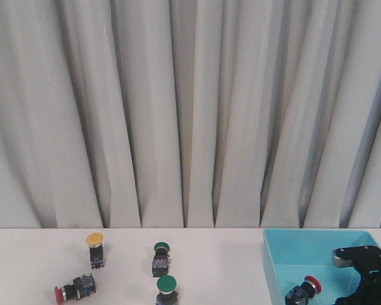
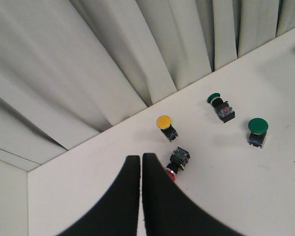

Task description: Pick red and yellow buttons and place in box

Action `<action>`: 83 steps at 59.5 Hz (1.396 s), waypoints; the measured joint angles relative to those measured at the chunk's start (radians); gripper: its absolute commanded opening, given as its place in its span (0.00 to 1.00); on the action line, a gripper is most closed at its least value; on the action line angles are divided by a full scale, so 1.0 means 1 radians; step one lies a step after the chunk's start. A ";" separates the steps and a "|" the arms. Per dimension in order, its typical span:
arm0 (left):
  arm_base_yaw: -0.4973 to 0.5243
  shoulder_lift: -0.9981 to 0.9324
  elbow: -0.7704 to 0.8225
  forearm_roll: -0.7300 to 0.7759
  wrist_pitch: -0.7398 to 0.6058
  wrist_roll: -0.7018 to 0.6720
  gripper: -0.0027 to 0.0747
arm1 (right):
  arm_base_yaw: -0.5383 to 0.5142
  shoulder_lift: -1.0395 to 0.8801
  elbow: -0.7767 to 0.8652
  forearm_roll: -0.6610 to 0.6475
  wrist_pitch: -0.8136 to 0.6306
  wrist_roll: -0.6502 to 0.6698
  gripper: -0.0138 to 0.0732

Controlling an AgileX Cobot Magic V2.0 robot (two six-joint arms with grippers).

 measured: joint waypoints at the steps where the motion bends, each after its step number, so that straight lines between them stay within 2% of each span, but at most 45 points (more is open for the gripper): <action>1: 0.000 0.000 0.000 0.000 0.000 0.000 0.03 | 0.000 0.000 0.000 0.000 0.000 0.000 0.74; 12: 0.000 -0.001 0.000 0.000 0.000 0.000 0.03 | 0.000 -0.050 0.001 0.008 -0.024 0.002 0.72; 20: 0.000 -0.001 0.000 0.000 -0.017 0.000 0.03 | 0.000 -0.210 -0.016 0.057 -0.072 -0.012 0.70; 26: 0.000 -0.001 0.000 0.003 -0.045 -0.001 0.03 | 0.000 -0.349 -0.068 0.101 -0.083 -0.034 0.65; 32: 0.000 -0.001 0.000 0.007 -0.087 -0.013 0.03 | 0.000 -0.492 -0.125 0.149 -0.085 -0.043 0.49; 40: 0.000 -0.001 0.000 0.009 -0.150 -0.046 0.03 | 0.000 -0.689 -0.167 0.183 -0.112 -0.091 0.14; 53: 0.000 0.022 0.000 0.010 -0.199 -0.052 0.03 | 0.000 -0.865 -0.168 0.198 -0.136 -0.138 0.15; 83: 0.000 0.108 0.000 0.010 -0.201 -0.052 0.03 | 0.000 -0.879 -0.168 0.220 -0.136 -0.141 0.15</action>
